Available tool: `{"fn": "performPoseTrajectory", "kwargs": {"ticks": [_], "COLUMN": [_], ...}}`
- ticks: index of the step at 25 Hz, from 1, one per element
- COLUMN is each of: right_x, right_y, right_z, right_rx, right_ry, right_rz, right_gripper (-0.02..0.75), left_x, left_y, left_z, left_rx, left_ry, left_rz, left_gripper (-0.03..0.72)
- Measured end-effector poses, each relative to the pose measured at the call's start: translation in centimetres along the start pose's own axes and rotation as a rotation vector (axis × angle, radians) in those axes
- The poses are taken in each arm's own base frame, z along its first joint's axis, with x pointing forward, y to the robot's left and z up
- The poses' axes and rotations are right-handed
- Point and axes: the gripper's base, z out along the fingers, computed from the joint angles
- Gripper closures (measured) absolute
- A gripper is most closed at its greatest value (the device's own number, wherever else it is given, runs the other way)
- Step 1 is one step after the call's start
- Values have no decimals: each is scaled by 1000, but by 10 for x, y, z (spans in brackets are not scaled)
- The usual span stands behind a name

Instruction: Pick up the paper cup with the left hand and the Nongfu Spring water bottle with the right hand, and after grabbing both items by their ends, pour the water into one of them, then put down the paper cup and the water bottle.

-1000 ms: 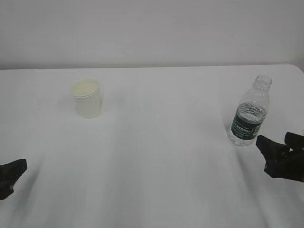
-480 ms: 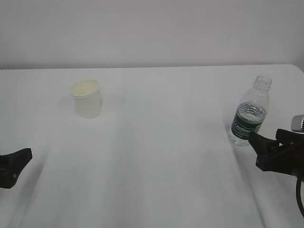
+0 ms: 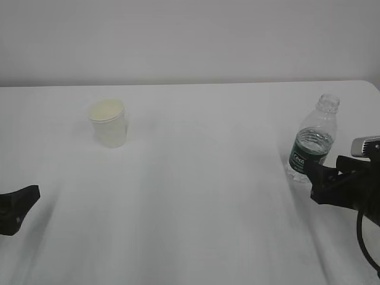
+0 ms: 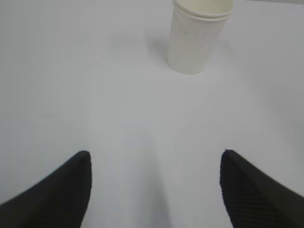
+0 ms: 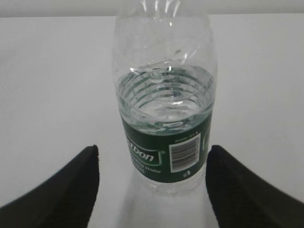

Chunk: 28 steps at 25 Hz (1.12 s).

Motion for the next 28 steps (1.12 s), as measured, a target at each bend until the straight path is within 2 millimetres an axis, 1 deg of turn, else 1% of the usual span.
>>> {"fn": "performPoseTrajectory", "kwargs": {"ticks": [8, 15, 21, 28], "right_x": [4, 4, 9, 6], "right_y": [-2, -3, -5, -7], "right_z": [17, 28, 34, 40], "right_rx": [0, 0, 14, 26], "right_ry": [7, 0, 16, -3], "right_rz": [1, 0, 8, 12], "right_gripper": [203, 202, 129, 115], "left_x": [0, 0, 0, 0], "left_y": [0, 0, 0, 0], "left_z": [0, 0, 0, 0], "left_rx": [0, 0, 0, 0], "left_ry": [0, 0, 0, 0], "left_rz": [0, 0, 0, 0], "left_gripper": [88, 93, 95, 96]}}
